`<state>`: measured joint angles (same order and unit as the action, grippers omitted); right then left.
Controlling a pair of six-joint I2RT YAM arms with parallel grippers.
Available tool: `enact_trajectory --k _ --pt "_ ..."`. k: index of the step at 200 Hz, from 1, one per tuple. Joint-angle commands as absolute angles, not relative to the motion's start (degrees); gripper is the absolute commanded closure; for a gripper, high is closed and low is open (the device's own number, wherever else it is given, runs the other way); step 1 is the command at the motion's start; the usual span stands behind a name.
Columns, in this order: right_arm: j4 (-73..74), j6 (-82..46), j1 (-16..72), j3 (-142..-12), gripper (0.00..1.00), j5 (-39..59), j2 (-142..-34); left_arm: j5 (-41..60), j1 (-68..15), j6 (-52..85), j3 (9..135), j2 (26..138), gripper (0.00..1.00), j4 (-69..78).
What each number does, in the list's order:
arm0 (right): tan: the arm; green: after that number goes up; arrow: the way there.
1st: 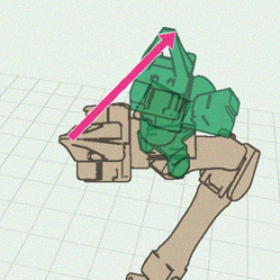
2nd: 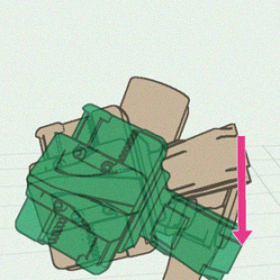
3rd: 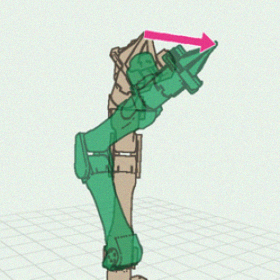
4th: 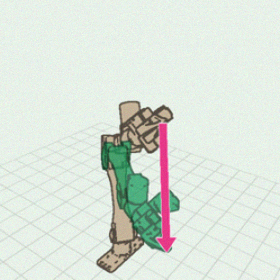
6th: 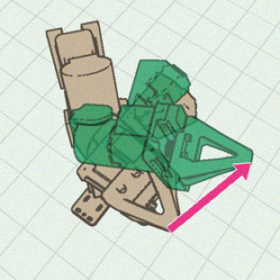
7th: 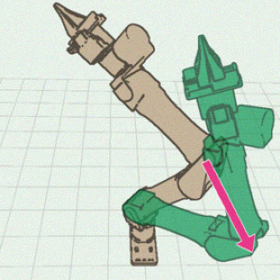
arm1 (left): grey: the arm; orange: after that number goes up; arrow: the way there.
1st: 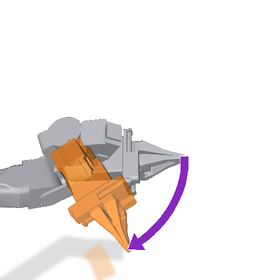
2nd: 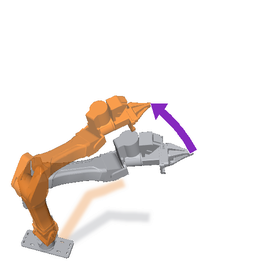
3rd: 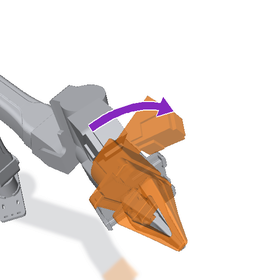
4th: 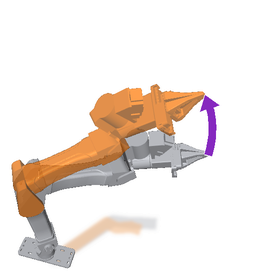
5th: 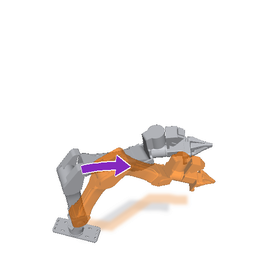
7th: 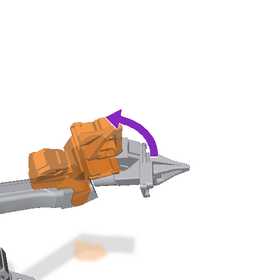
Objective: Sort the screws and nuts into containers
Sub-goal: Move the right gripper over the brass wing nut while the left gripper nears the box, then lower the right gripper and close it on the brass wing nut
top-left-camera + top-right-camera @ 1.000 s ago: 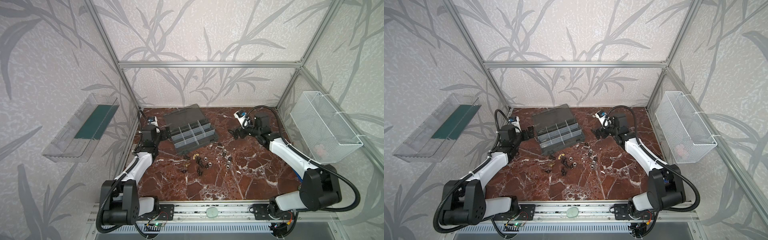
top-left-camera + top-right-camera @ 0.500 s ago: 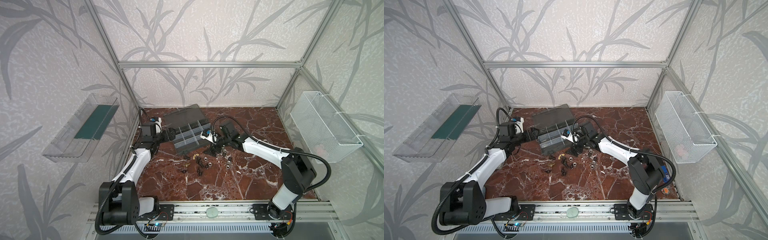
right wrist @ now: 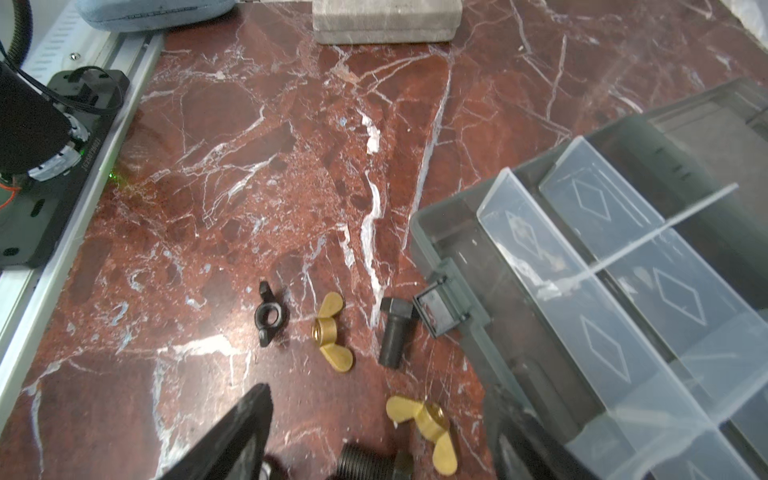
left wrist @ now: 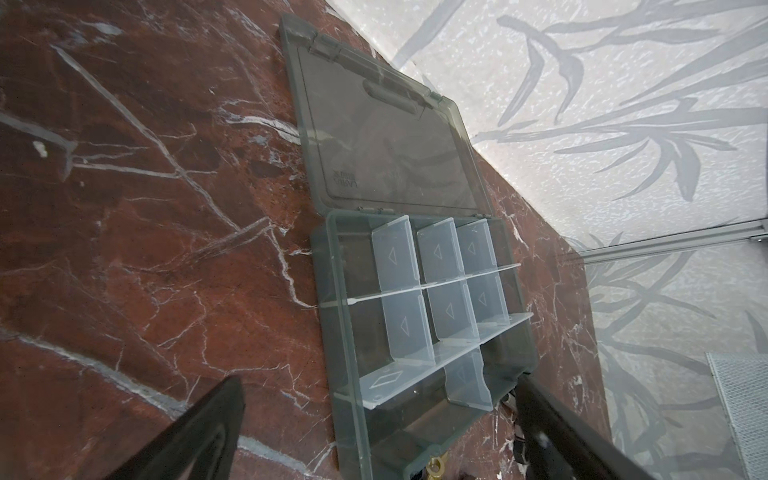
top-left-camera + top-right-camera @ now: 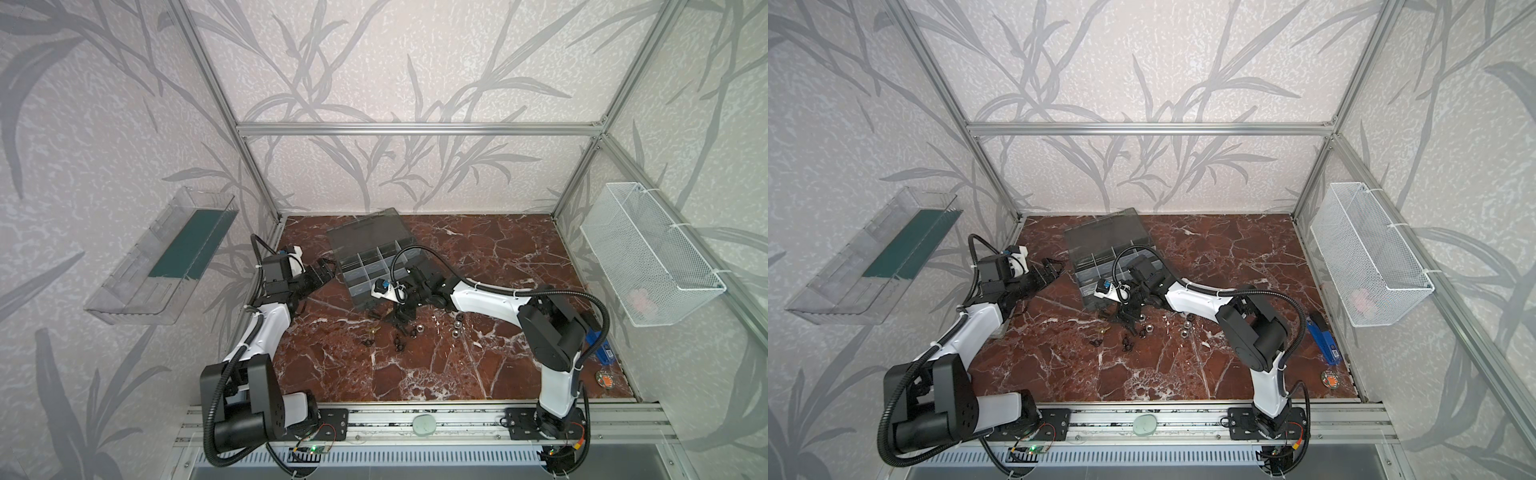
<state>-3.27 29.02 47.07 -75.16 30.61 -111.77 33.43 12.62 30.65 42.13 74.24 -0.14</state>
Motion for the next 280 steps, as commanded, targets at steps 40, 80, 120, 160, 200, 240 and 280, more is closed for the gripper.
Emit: enact_trajectory --k 40,80,120,160,200,240,280 --pt "-1.1 27.9 49.4 -79.4 0.31 33.0 -117.1 37.0 14.0 31.9 42.0 75.6 0.01 2.0" --pt "-0.7 26.9 49.7 -79.4 0.4 34.5 -118.2 40.0 14.2 32.7 42.3 77.9 0.01 3.9" --pt "-0.9 26.2 50.1 -79.0 0.49 35.3 -119.0 40.0 14.3 33.1 42.4 78.4 0.01 4.0" --pt "-1.4 26.3 50.8 -78.9 0.52 35.2 -120.1 38.2 14.2 32.2 43.0 78.1 0.01 1.0" --pt "0.0 25.1 51.1 -78.4 0.54 35.2 -121.1 37.9 14.2 32.4 43.2 78.9 0.01 -0.4" --pt "0.4 25.2 51.1 -78.5 0.53 34.5 -122.1 38.1 14.1 32.3 43.6 79.4 0.01 -0.9" --pt "0.3 25.1 51.1 -79.0 0.52 34.3 -123.5 37.7 14.0 32.2 43.8 79.4 0.0 -2.0"
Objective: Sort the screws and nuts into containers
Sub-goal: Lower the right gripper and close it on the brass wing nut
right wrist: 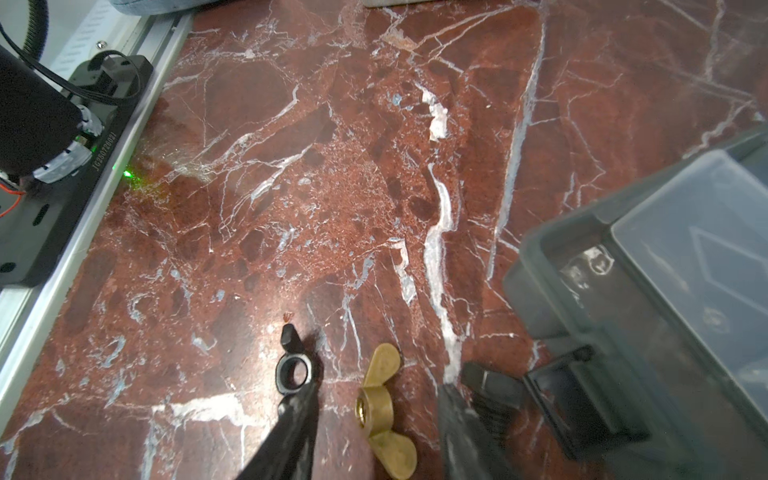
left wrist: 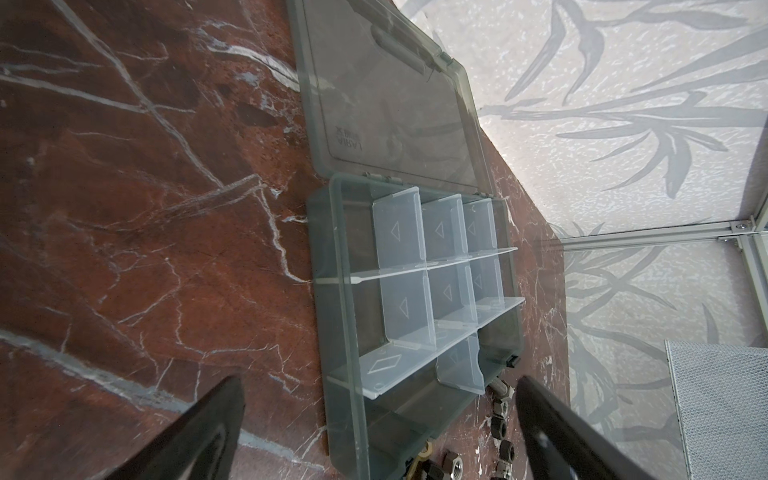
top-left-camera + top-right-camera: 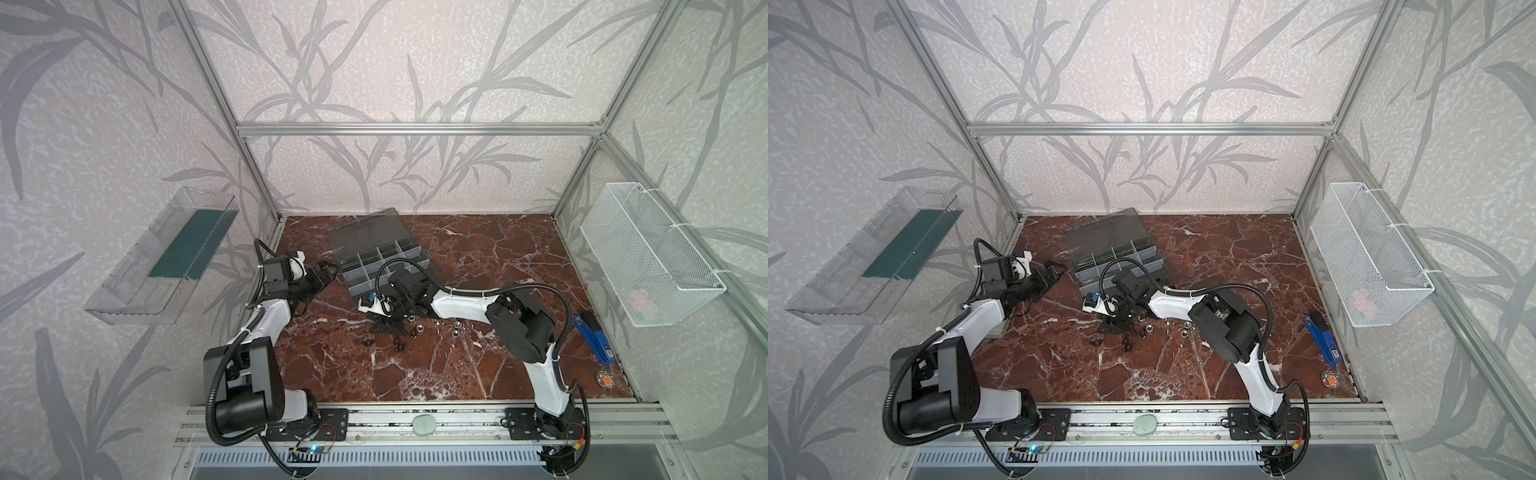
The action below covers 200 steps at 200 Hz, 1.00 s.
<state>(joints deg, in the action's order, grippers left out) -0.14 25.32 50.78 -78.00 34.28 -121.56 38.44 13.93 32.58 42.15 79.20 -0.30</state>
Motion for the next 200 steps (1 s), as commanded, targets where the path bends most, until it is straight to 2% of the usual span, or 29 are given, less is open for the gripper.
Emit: enact_trajectory --k 1,142,200 --pt "0.3 25.1 51.1 -79.0 0.52 34.3 -123.6 37.6 14.0 32.2 43.8 79.4 0.0 -2.0" --pt "1.5 23.5 51.2 -78.8 0.51 34.2 -126.4 36.8 13.2 31.4 44.6 80.2 0.01 -4.0" --pt "0.2 24.1 51.2 -78.8 0.55 34.0 -126.7 37.2 13.2 31.3 44.7 80.3 0.0 -4.1"
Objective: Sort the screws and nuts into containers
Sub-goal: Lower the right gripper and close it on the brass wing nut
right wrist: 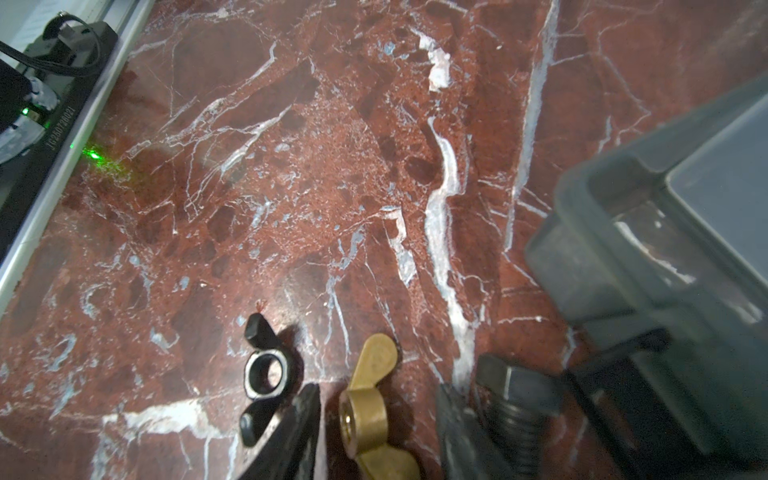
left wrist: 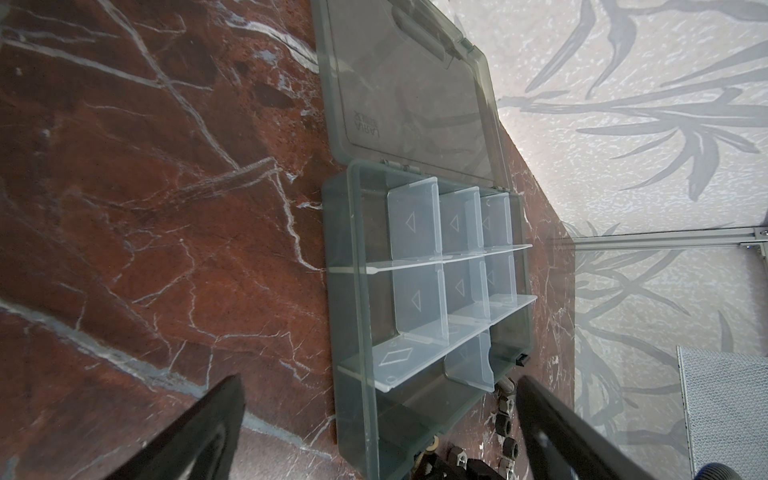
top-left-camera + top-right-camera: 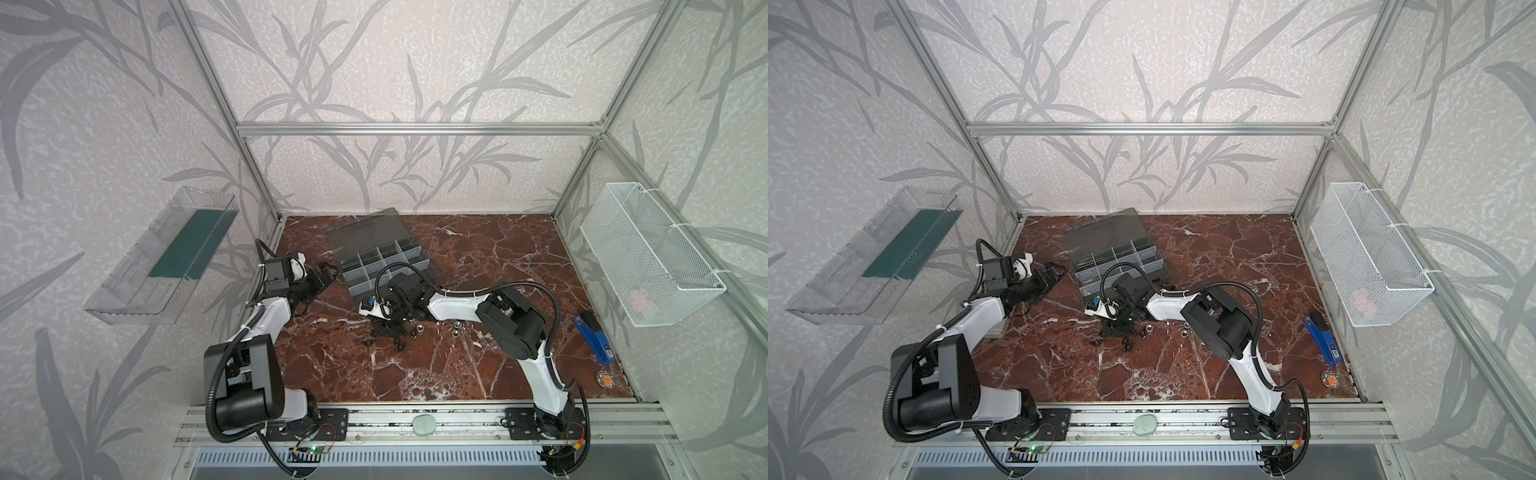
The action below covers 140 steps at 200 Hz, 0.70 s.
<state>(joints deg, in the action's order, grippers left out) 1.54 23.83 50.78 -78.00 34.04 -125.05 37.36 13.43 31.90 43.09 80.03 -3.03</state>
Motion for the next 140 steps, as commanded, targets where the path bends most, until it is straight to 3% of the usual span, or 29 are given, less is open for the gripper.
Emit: enact_trajectory --k 1,97,140 --pt "0.2 24.1 51.1 -78.8 0.55 34.0 -126.7 37.2 13.2 31.3 44.7 80.3 0.01 -4.0" --pt "-3.9 26.3 51.6 -79.8 0.68 32.1 -127.2 37.3 13.1 31.3 44.7 80.4 0.01 -4.0" --pt "-5.5 26.2 51.7 -80.9 0.8 32.0 -127.3 37.3 13.1 31.2 44.7 80.6 0.0 -4.0"
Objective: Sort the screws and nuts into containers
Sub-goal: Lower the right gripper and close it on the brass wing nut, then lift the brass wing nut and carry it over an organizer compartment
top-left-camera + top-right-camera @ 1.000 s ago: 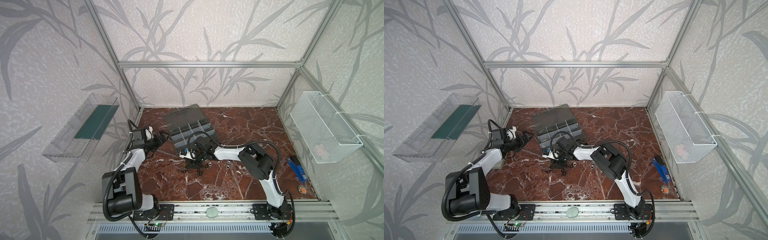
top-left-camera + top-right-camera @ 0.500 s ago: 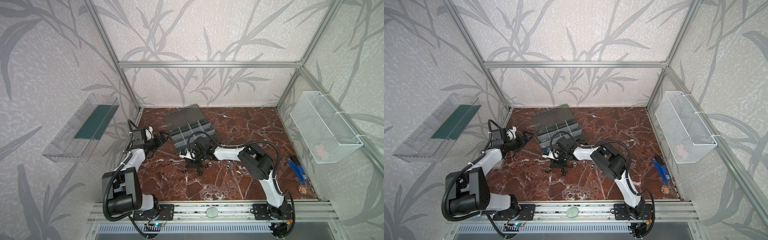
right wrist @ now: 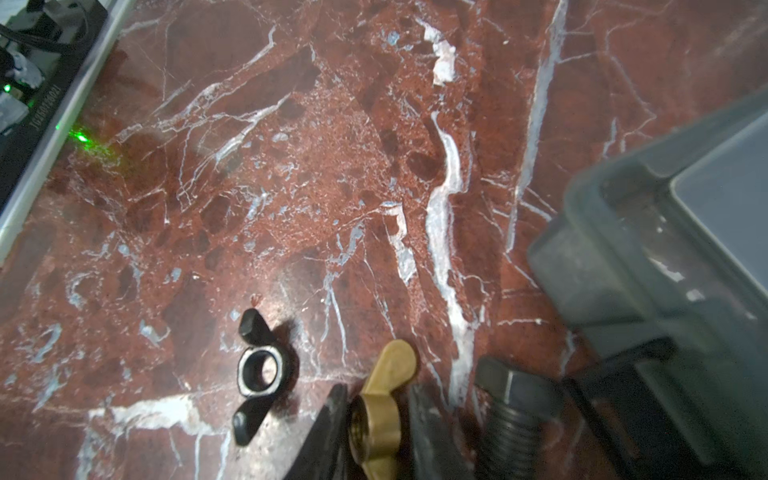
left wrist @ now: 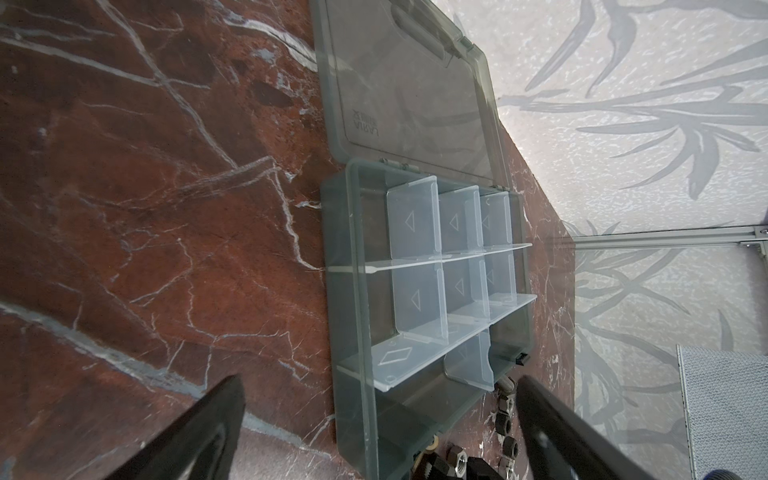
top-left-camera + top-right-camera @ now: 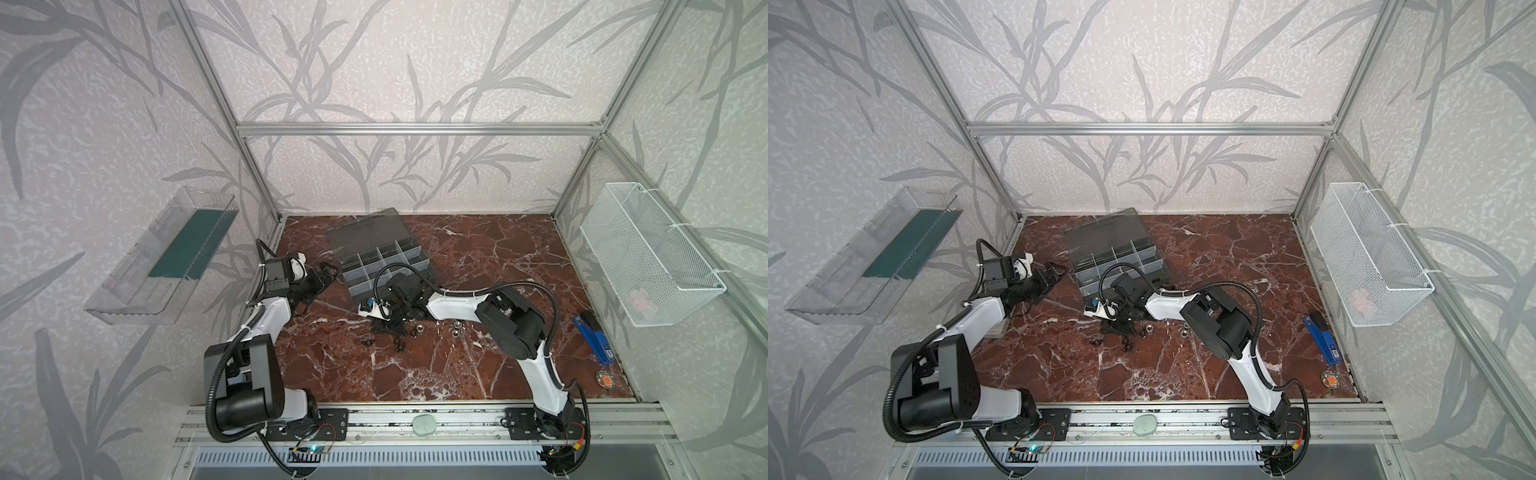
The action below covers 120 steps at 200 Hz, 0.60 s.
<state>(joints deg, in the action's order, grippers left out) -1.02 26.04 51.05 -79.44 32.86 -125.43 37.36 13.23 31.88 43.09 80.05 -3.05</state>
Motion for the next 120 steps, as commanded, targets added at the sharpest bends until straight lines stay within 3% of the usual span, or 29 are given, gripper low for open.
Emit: enact_trajectory --k 1,120 --pt "-5.6 26.2 51.7 -81.0 0.81 32.0 -127.3 37.3 13.1 31.2 44.7 80.6 0.0 -4.0" --pt "-6.7 26.1 51.4 -82.6 0.99 33.4 -119.8 37.4 13.1 31.2 44.6 80.6 0.01 -3.7"
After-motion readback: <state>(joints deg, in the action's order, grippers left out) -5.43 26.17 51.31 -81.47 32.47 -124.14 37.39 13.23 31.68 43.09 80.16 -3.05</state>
